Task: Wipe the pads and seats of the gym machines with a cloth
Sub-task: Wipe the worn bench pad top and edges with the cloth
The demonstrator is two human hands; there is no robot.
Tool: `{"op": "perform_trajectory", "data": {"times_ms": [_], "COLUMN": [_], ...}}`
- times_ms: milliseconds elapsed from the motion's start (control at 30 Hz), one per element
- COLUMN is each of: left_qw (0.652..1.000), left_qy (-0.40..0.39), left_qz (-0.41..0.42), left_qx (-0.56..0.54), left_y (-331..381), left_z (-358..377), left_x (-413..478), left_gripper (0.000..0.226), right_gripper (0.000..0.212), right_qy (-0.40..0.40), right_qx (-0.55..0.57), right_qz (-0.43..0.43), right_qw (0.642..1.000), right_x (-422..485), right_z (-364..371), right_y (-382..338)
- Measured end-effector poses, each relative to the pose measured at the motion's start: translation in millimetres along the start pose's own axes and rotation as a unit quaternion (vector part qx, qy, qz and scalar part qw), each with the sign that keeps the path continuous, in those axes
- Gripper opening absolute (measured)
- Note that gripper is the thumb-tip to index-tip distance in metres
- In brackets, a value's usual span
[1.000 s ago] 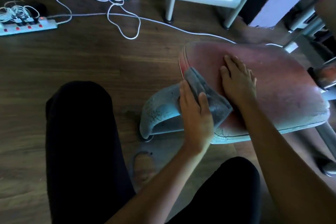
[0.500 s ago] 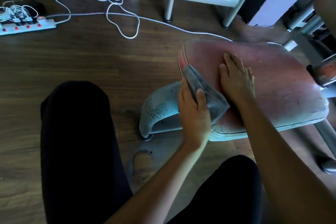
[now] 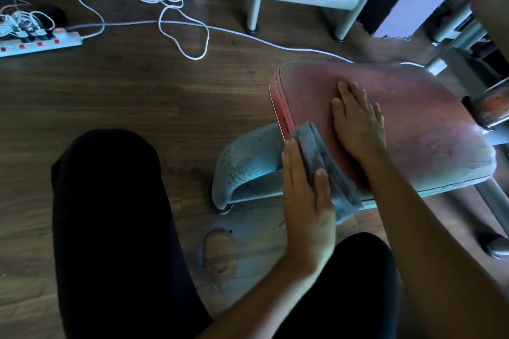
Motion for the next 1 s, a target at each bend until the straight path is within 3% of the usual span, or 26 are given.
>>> {"op": "perform_trajectory", "data": {"times_ms": [233,433,600,800,1000], "left_qw": [1.0,1.0,1.0,0.999,0.999], "left_qy": [0.006,-0.013,-0.002,-0.042,-0.031], "left_qz": [-0.002,0.012,-0.009,0.012,-0.02], "left_qx": [-0.024,-0.013,-0.018,-0.03,0.021], "left_y": [-16.7,-2.9,-16.8,-3.0,-14.2], "left_z": [4.1,4.0,2.8,2.1,1.0], "left_x": [51.1,-8.8,57.4,-12.0,58.7], "left_gripper": [0.062,0.065,0.067,0.068,0.076], "right_gripper": [0.051,0.051,0.051,0.052,0.051], "right_qy": [-0.003,-0.003,0.002,-0.005,-0.005], "right_qx": [-0.002,0.001,-0.002,-0.002,-0.001], "right_qz": [0.002,0.007,0.001,0.007,0.005], "right_qw": [1.0,1.0,1.0,1.0,1.0], "right_x": [0.5,-0.1,0.1,0.4,-0.3], "right_z": [-0.3,-0.1,-1.1,0.3,0.4], "right_y": [-0.5,0.4,-1.2,0.4,-1.3]}}
Point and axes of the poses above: each hand's wrist, its own x-axis towards the middle knuckle, its own z-axis out of the palm, y = z × x, the point moved 10 cm from there along x, towards the middle knuckle, and after that the axes turned 6 degrees about z, right-handed, at the moved point
